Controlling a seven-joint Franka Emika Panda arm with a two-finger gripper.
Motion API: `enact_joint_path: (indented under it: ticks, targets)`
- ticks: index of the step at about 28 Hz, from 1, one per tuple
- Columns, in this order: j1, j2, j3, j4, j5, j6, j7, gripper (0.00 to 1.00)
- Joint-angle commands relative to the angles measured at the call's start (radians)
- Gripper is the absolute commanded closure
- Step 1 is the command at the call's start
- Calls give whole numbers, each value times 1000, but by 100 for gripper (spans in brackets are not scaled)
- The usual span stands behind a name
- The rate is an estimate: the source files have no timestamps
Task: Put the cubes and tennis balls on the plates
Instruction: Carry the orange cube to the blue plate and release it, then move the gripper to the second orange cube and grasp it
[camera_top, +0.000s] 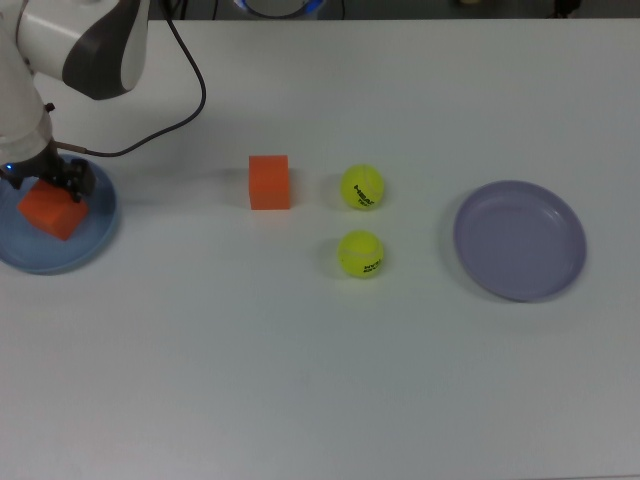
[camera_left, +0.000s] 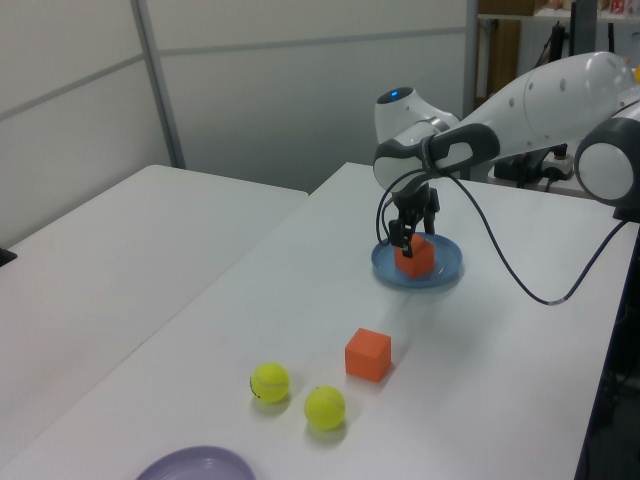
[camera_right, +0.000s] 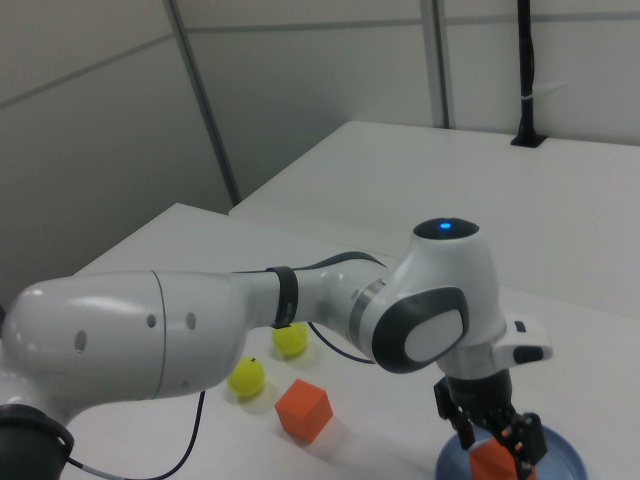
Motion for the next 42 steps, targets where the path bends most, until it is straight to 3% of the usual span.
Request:
enact_joint_path:
  ticks: [1, 4, 7, 9, 12, 13, 16, 19, 21, 34, 42]
  targets:
    - [3, -79, -6, -13, 27, -46, -19, 0]
    - [14, -107, 8, -13, 34, -52, -16, 0]
    - [34, -124, 23, -13, 76, -87, -13, 0]
    - [73, -127, 54, -14, 105, -126, 7, 0]
    - [101, -127, 99, -20, 105, -141, 68, 0]
    - [109, -128, 141, -28, 99, -143, 125, 0]
    - [110, -140, 208, -61, 82, -141, 179, 0]
    - [116, -165, 274, -124, 39, -132, 196, 0]
    - [129, -173, 297, -146, 19, -130, 208, 0]
    - [212, -170, 307, -281, -111, -68, 294, 0]
    - [224, -173, 305, -327, -145, -49, 315, 0]
